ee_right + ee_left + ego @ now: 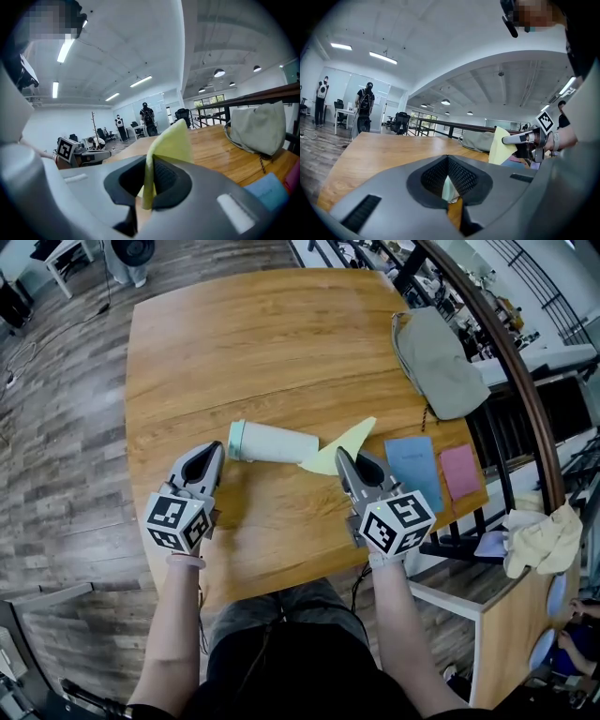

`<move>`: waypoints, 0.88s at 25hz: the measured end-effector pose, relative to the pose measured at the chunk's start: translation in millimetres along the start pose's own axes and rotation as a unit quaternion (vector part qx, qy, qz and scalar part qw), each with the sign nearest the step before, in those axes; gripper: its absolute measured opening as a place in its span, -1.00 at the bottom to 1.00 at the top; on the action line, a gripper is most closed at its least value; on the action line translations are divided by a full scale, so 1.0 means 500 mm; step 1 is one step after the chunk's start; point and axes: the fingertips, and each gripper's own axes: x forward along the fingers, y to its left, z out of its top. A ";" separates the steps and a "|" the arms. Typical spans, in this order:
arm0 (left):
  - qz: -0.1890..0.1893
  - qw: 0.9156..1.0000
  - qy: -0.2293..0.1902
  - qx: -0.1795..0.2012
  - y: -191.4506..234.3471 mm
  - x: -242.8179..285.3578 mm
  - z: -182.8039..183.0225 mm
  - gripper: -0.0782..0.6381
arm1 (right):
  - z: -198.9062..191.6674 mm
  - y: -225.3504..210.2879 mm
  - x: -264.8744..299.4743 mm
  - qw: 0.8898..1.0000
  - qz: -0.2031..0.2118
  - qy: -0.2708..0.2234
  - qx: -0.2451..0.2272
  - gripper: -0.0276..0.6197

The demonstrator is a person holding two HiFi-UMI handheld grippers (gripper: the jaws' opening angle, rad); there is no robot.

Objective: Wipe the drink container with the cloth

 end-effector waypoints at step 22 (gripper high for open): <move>0.002 0.999 -0.049 -0.018 -0.023 -0.046 0.118 -0.79 | 0.106 0.023 -0.047 0.996 -0.009 -0.057 -0.065 -0.87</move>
